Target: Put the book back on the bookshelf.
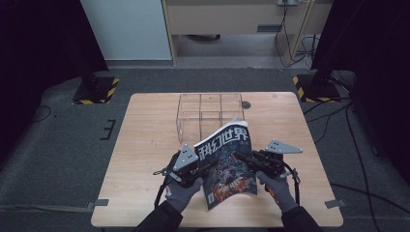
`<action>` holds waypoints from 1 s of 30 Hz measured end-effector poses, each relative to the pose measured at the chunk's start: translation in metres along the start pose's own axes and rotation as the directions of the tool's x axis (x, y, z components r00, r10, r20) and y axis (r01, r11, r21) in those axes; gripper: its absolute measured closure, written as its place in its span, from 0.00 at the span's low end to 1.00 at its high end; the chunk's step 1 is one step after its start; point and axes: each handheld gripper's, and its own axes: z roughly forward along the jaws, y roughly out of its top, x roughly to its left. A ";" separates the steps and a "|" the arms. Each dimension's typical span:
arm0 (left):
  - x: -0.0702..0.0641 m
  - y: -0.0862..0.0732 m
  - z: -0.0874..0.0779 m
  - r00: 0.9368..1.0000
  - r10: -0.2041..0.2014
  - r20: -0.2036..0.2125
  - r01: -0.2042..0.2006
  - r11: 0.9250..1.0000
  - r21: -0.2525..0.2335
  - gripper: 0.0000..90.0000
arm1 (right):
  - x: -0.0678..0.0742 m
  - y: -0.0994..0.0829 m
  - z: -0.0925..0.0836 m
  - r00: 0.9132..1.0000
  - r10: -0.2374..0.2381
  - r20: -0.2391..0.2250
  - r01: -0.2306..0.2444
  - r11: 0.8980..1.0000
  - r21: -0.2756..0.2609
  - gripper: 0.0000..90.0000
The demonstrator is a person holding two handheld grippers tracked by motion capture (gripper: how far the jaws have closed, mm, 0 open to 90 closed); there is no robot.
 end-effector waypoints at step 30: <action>-0.005 0.027 -0.026 0.991 0.072 -0.111 -0.077 0.996 -0.044 0.91 | -0.014 -0.001 -0.010 0.967 -0.044 0.252 0.050 0.999 -0.014 0.28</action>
